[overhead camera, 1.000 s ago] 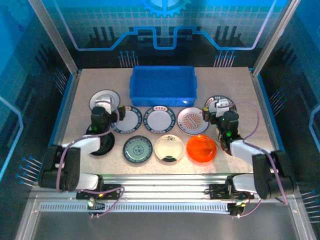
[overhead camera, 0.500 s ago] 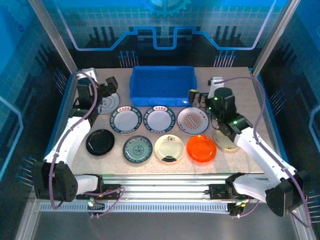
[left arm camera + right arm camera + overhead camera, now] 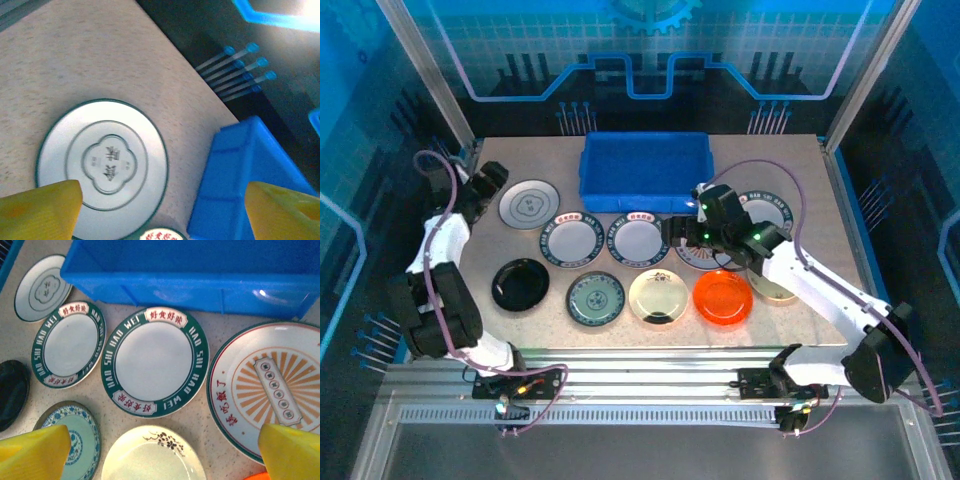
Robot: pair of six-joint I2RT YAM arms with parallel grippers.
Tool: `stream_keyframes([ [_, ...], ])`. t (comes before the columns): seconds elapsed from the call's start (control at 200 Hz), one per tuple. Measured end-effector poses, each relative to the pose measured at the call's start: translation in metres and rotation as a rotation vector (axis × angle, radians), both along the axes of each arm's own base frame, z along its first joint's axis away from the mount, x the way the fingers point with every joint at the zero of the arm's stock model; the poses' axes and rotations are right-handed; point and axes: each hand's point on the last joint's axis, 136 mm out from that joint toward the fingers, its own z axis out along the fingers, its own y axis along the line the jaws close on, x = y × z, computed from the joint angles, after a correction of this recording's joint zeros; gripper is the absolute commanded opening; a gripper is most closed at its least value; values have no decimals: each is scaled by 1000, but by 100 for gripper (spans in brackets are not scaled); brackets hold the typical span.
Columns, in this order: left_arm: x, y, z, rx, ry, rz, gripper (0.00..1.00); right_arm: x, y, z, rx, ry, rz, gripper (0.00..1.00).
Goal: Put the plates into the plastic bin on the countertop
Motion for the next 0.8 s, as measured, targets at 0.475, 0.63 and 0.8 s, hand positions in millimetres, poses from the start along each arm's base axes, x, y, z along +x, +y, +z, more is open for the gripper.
stream_keyframes([
  [0.475, -13, 10, -102, -170, 158, 73, 53, 5, 18, -35, 12, 111, 26, 93],
  [0.63, -10, 11, -117, -184, 171, 71, 49, 7, 21, -34, 28, 112, 23, 92],
  [0.8, -9, 9, -133, -204, 193, 62, 42, 8, 22, -34, 34, 111, 18, 92],
])
